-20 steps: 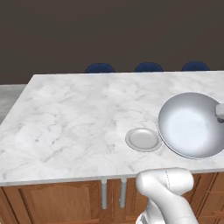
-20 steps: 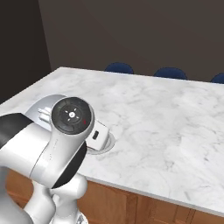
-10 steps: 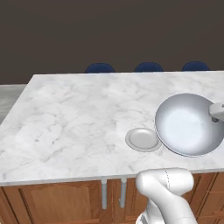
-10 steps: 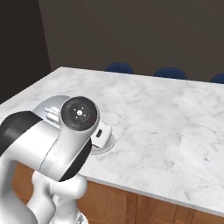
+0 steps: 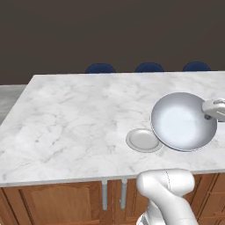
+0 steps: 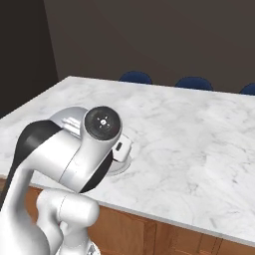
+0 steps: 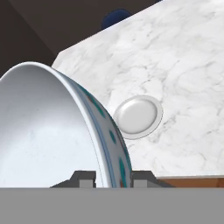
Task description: Move the bowls from the cabinet to the plates on the dining table.
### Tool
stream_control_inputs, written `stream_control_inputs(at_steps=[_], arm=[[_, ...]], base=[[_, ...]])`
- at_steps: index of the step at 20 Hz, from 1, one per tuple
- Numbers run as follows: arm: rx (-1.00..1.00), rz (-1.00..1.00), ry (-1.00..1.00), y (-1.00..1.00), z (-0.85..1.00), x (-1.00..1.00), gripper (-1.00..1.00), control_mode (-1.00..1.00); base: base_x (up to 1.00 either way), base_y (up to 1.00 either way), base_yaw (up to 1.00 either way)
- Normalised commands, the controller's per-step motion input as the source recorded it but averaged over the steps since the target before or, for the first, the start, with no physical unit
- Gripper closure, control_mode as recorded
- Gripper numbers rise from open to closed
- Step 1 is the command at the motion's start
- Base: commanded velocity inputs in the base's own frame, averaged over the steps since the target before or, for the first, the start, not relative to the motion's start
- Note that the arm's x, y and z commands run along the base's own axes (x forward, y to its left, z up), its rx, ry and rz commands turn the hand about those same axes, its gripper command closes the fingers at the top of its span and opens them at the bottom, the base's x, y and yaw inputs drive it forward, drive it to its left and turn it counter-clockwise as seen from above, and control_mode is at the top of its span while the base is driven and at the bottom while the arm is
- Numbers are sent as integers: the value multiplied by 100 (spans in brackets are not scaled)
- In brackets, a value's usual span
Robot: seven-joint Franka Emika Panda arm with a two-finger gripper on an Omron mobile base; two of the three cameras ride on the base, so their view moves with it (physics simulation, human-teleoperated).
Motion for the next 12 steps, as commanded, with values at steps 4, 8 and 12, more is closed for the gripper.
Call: stream_control_inputs(at_steps=[4, 8, 12], arm=[[6, 0, 3, -1, -15, 32, 100, -100], [5, 0, 5, 0, -20, 28, 100, -100], [4, 0, 6, 0, -23, 26, 100, -100]], base=[[0, 0, 0], [0, 0, 0], [0, 0, 0]])
